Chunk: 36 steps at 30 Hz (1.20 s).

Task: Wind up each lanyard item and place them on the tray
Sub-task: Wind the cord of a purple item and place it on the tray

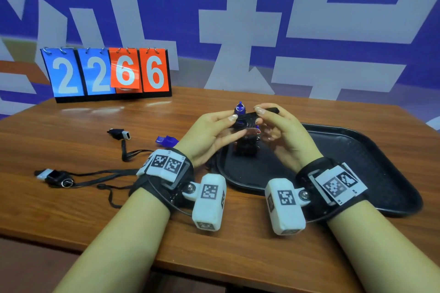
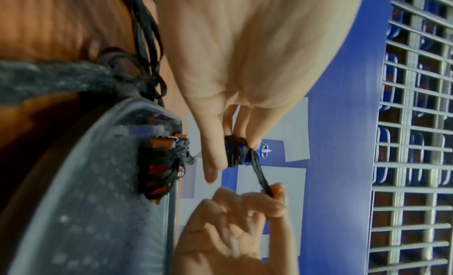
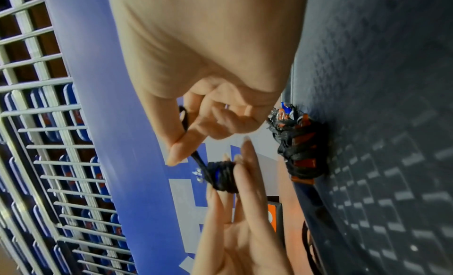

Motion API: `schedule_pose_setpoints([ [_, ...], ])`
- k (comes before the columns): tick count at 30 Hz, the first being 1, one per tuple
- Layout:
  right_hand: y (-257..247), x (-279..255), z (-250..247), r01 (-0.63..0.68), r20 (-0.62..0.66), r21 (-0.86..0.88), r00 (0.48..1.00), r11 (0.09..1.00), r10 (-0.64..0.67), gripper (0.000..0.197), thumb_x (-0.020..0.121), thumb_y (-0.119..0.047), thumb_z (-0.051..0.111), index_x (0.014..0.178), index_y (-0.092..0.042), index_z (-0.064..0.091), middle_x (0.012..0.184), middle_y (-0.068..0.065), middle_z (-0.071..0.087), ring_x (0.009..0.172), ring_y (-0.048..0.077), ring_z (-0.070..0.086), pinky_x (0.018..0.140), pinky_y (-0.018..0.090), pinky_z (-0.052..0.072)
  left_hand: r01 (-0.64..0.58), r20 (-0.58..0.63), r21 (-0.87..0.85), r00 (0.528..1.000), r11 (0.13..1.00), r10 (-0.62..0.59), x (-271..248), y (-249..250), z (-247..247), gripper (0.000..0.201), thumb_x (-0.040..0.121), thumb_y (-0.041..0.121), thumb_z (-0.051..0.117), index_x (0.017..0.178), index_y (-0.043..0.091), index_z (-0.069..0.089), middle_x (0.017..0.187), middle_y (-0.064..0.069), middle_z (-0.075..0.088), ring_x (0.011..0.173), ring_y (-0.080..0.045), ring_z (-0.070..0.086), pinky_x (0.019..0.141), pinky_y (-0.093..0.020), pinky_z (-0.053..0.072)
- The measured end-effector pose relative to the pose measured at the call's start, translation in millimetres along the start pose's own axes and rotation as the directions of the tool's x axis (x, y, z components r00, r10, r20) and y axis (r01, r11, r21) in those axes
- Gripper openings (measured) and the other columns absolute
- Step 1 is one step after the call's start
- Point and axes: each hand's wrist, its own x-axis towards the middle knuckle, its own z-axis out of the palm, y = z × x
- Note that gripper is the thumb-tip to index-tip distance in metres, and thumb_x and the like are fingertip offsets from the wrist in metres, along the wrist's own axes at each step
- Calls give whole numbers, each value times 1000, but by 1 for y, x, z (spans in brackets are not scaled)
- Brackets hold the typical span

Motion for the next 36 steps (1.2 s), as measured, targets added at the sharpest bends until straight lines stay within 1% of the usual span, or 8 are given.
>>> schedule_pose_setpoints([
  [5, -1, 1, 1, -46, 0, 165, 999, 985, 47, 10, 93, -9, 57, 92, -13, 66, 70, 0, 63, 58, 7, 53, 51, 14, 38, -29, -122, 111, 992, 993, 42, 3, -7, 2, 27, 104, 4, 44, 121, -3, 63, 119, -15, 70, 111, -23, 67, 97, -28, 54],
  [9, 6, 2, 1, -54, -64, -109, 997, 993, 47, 7, 93, -13, 63, 93, -10, 69, 74, 3, 68, 65, 13, 57, 60, 20, 50, -56, -161, 210, 983, 976, 91, 5, -8, 1, 27, 102, 4, 49, 124, -7, 60, 125, -21, 66, 114, -27, 66, 97, -32, 54],
  [12, 8, -1, 4, -40, -12, -244, 999, 969, 38, 22, 90, -27, 68, 94, -6, 72, 75, 4, 65, 62, 9, 58, 63, 24, 55, -54, -154, 282, 983, 958, 101, 3, -6, 2, 26, 100, 3, 52, 123, -5, 61, 119, -20, 67, 104, -19, 70, 89, -27, 57],
  [15, 10, 1, 3, -19, -66, -382, 998, 924, -7, 36, 86, -33, 73, 97, 1, 70, 76, 7, 63, 61, 7, 58, 60, 23, 54, -42, -114, 357, 990, 933, 88, 1, -6, 2, 26, 98, 0, 55, 122, -5, 62, 111, -17, 70, 94, -14, 73, 80, -21, 57],
  [20, 11, 2, 1, 77, -96, -513, 985, 855, -146, 34, 84, -29, 76, 87, 4, 66, 73, 22, 68, 58, 21, 62, 53, 24, 53, -35, -119, 475, 987, 879, 104, 3, -7, 1, 26, 95, 4, 61, 120, -2, 64, 112, -21, 68, 93, -14, 72, 79, -21, 57],
  [24, 8, 0, 4, 79, -51, -492, 992, 867, -119, 26, 90, -22, 69, 87, 4, 69, 68, 11, 69, 57, 17, 63, 57, 25, 57, -18, -176, 548, 975, 836, 136, 4, -7, 0, 26, 93, 8, 66, 118, 0, 65, 103, -12, 64, 89, -14, 69, 74, -16, 55],
  [32, 4, -4, 7, 31, -32, -476, 998, 879, -52, 19, 95, -10, 59, 82, -5, 72, 71, 14, 69, 60, 20, 61, 57, 23, 56, -9, -202, 489, 972, 872, 123, 2, -6, -4, 24, 88, 6, 72, 108, -4, 63, 99, -18, 73, 84, -17, 74, 72, -22, 58],
  [36, 4, -2, 6, 36, -64, -569, 994, 822, -88, 10, 88, -3, 61, 85, -2, 71, 71, 18, 65, 60, 23, 65, 54, 20, 54, -19, -194, 560, 969, 829, 153, 3, -5, -5, 30, 82, 8, 78, 108, 3, 65, 91, -11, 76, 82, -16, 75, 71, -22, 57],
])
